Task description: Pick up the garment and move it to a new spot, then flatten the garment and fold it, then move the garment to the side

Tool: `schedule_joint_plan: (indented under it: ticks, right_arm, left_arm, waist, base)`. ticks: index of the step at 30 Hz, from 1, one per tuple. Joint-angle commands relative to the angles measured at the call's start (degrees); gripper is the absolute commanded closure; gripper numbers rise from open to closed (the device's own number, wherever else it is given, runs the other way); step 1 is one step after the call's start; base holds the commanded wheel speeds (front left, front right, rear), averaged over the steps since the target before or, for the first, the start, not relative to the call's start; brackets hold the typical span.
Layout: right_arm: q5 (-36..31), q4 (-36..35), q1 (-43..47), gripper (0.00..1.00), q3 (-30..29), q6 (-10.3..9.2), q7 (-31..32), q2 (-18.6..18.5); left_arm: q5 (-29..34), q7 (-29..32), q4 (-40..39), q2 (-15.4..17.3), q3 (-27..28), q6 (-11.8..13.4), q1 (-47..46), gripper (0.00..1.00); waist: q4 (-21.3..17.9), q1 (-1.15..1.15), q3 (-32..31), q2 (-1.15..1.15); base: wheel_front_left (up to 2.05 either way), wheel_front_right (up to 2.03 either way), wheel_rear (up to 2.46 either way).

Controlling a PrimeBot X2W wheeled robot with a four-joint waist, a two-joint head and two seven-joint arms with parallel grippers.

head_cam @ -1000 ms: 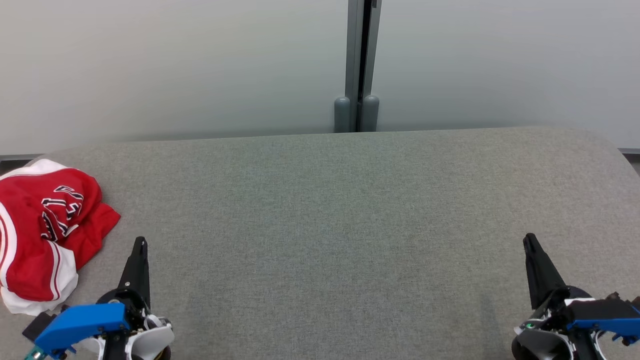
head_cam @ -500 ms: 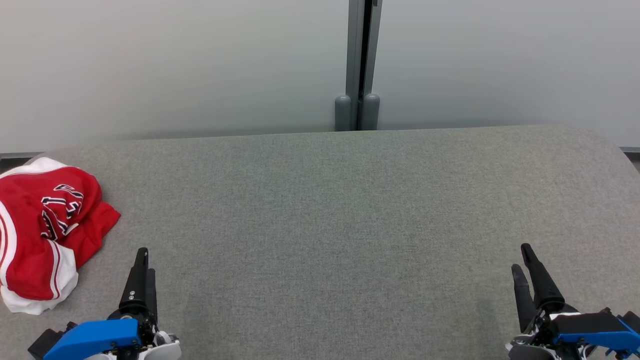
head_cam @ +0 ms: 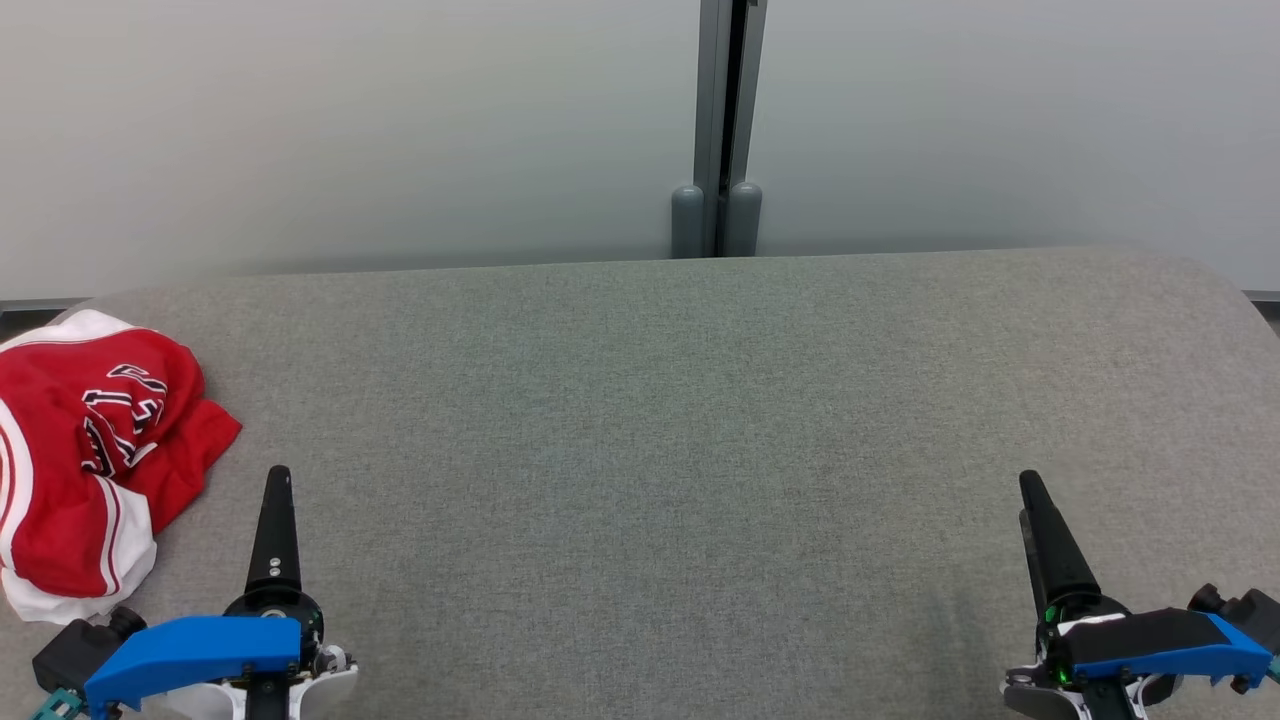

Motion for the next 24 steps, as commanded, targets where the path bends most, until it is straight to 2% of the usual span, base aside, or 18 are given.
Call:
schedule_joint_plan:
  ticks: [1, 24]
  right_arm:
    - [-2.0, -1.2, -1.5, 0.00, 0.4, 0.05, -0.6, -0.3]
    - [-24.7, -0.4, -2.1, 0.00, 3.6, 0.08, -5.4, -0.5]
  left_arm:
    - [2.2, -0.5, -1.3, 0.5, -0.1, 0.2, -1.6, 0.00]
    - [31.1, -5.2, -2.1, 0.7, -3.7, 4.0, -1.6, 0.00]
  waist:
    - [0.0, 0.00, 0.0, -0.01]
    - [0.3, 0.00, 0.1, -0.01]
  base:
    - [0.00, 0.00, 0.00]
    - [0.00, 0.00, 0.00]
